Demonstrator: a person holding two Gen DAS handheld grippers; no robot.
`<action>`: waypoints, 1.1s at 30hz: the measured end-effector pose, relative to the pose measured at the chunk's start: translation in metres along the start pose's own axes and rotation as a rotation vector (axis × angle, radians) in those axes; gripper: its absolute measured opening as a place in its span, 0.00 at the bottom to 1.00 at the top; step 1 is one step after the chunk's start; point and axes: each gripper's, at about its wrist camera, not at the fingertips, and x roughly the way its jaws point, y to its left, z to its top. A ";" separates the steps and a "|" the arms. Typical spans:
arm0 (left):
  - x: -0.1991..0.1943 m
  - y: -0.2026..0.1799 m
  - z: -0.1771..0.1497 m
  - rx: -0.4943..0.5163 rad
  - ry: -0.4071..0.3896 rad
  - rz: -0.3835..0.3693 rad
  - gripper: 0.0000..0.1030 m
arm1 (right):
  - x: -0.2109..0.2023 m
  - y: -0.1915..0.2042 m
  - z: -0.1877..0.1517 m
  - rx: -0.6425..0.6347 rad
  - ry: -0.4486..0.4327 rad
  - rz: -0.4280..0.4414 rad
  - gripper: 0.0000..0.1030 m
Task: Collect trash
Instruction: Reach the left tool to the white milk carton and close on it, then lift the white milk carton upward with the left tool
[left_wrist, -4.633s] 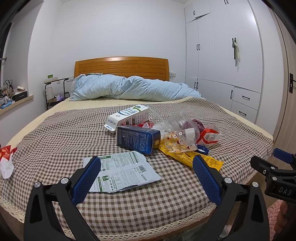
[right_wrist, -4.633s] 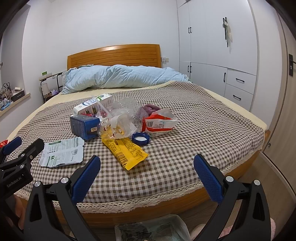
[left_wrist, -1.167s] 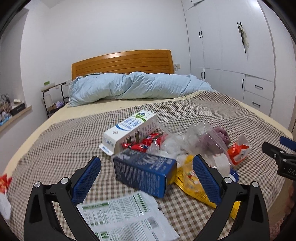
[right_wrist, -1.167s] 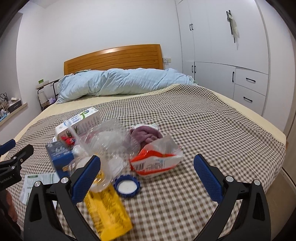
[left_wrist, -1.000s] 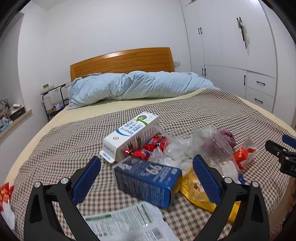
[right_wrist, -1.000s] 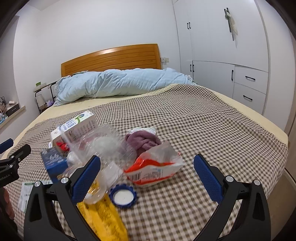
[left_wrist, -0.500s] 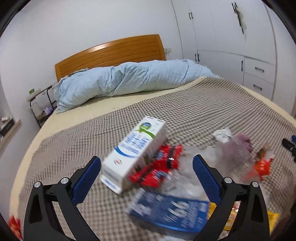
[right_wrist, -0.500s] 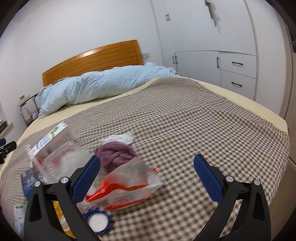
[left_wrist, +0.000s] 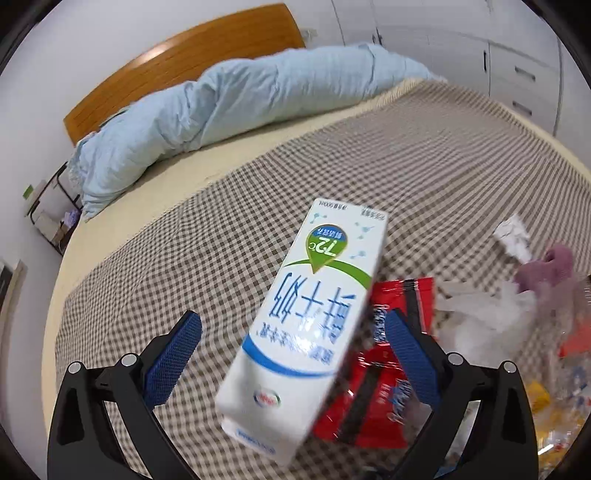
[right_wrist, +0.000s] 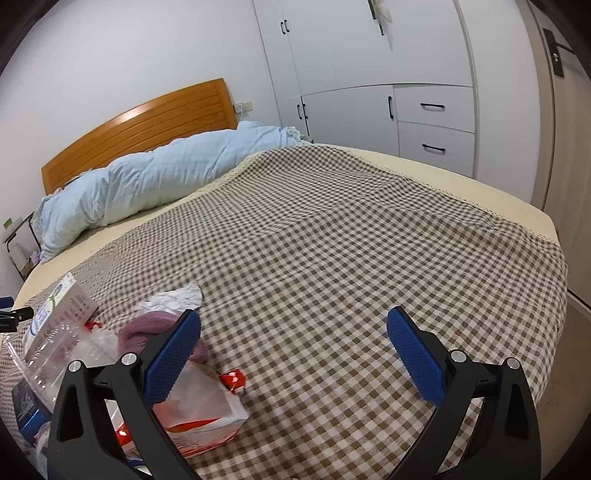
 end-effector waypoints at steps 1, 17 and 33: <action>0.006 0.001 0.003 0.007 0.019 -0.015 0.93 | 0.001 -0.001 0.000 0.000 0.000 -0.003 0.94; 0.103 -0.015 0.010 0.064 0.286 -0.134 0.85 | 0.011 -0.001 -0.002 -0.013 0.016 -0.022 0.94; 0.001 -0.016 0.006 -0.160 0.009 0.100 0.75 | -0.008 -0.010 -0.003 0.004 0.010 0.015 0.94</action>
